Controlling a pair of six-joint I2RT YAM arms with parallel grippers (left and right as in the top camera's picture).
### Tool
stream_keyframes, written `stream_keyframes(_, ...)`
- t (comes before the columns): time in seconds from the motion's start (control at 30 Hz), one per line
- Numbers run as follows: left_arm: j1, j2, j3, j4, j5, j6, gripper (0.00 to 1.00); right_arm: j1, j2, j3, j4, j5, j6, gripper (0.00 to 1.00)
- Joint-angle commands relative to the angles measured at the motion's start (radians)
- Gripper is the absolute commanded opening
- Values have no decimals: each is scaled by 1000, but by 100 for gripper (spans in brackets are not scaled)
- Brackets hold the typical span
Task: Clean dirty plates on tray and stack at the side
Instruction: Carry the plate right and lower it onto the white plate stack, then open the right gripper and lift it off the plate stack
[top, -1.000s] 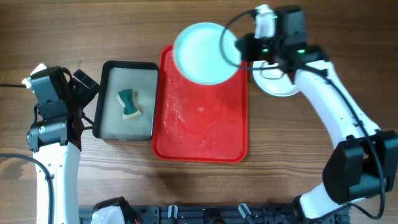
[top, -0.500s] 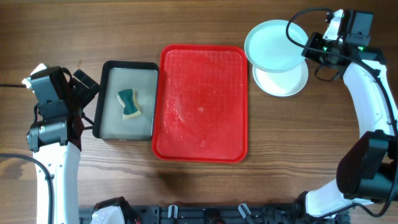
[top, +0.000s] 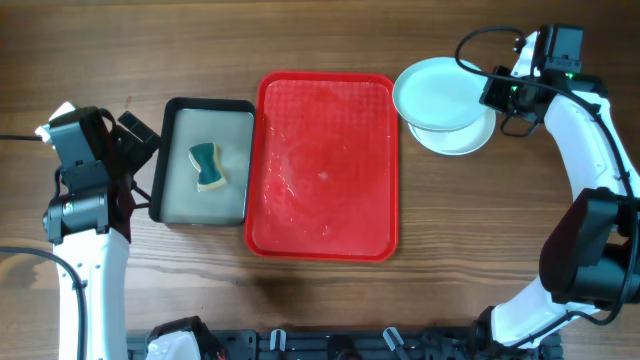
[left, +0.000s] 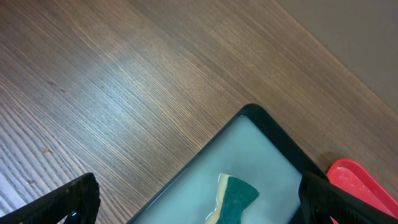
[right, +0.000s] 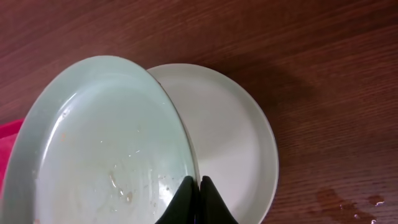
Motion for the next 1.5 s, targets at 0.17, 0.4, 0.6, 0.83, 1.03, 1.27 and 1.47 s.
stream_keyframes(0.17,5,2,6,3,-2,-13,100,0,82,-10,-29,227,31,4)
stream_keyframes(0.4,5,2,6,3,-2,-13,100,0,142,-19,-28,228,22,4)
stream_keyframes(0.6,5,2,6,3,-2,-13,100,0,142,-19,-16,208,20,62)
stream_keyframes(0.83,5,2,6,3,-2,-13,100,33,142,-19,-16,-253,-31,73)
stream_keyframes(1.03,5,2,6,3,-2,-13,100,138,142,-19,-17,-268,-29,99)
stream_keyframes(1.27,5,2,6,3,-2,-13,100,164,142,-19,24,-268,137,99)
stream_keyframes(1.47,5,2,6,3,-2,-13,100,164,142,-19,75,-267,137,99)
